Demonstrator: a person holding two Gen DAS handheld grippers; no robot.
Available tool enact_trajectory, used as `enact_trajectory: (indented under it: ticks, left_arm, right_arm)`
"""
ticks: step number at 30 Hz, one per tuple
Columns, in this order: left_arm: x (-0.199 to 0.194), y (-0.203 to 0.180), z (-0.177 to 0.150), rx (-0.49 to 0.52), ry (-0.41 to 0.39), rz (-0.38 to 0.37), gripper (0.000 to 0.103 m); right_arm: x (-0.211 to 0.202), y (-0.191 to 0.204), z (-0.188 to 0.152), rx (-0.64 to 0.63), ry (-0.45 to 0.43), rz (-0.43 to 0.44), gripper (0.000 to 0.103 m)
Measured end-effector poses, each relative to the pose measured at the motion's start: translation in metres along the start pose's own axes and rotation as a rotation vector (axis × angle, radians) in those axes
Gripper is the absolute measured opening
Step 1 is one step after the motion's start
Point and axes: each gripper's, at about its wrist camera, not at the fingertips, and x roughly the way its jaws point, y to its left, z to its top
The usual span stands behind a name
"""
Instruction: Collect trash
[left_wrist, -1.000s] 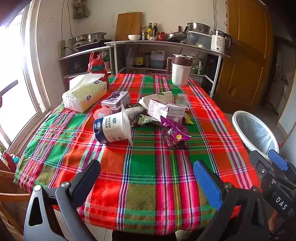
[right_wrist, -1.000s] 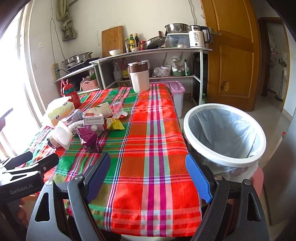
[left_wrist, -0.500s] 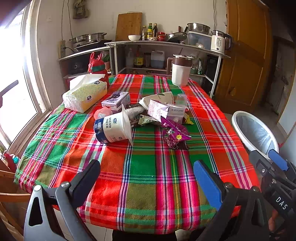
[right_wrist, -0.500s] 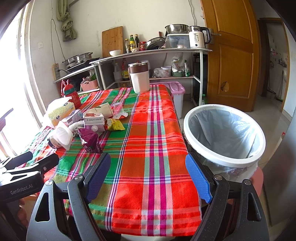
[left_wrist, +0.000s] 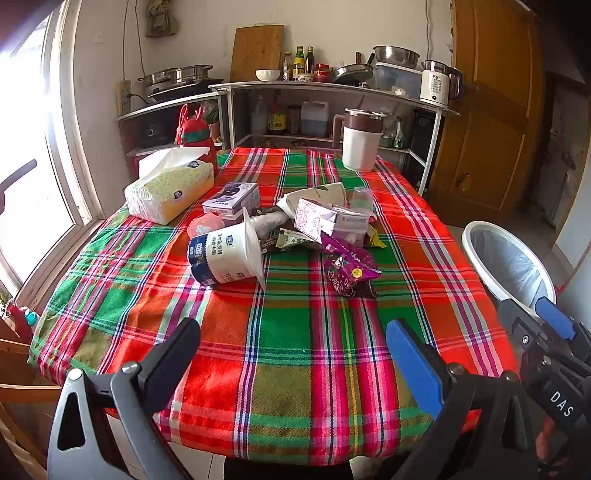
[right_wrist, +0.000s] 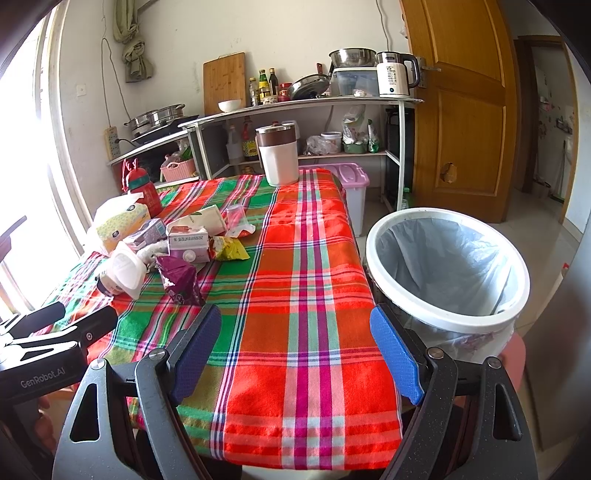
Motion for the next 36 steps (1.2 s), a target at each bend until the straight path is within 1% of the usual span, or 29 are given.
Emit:
enact_trajectory:
  ticks: [7,13,19,22,26,28,31,34,36]
  left_arm:
    - [0.000,0.003,0.001,-0.003,0.004,0.002,0.102]
    - [0.009,0.012,0.002,-0.018,0.023,0.001,0.102]
    - [0.017,0.031,0.004,-0.032,0.027,0.000,0.102]
    - [0.024,0.049,0.004,-0.058,0.054,0.006,0.102]
    - [0.034,0.077,0.004,-0.121,0.086,-0.018,0.102]
    - [0.036,0.088,0.004,-0.148,0.080,-0.016,0.102]
    - [0.037,0.103,0.008,-0.186,0.065,-0.052,0.102]
    - [0.041,0.112,0.015,-0.194,0.065,-0.072,0.102]
    - [0.044,0.116,0.018,-0.202,0.068,-0.091,0.102]
  right_arm:
    - [0.001,0.001,0.000,0.000,0.006,-0.002,0.083]
    - [0.009,0.005,-0.001,-0.006,0.024,-0.003,0.083]
    - [0.020,0.011,0.003,-0.019,0.029,0.011,0.083]
    - [0.030,0.018,0.006,-0.026,0.038,0.034,0.083]
    - [0.045,0.031,0.012,-0.042,0.061,0.090,0.083]
    - [0.052,0.040,0.014,-0.054,0.067,0.117,0.083]
    - [0.062,0.056,0.018,-0.087,0.068,0.165,0.083]
    - [0.076,0.071,0.023,-0.127,0.081,0.203,0.083]
    - [0.084,0.077,0.026,-0.129,0.099,0.241,0.083]
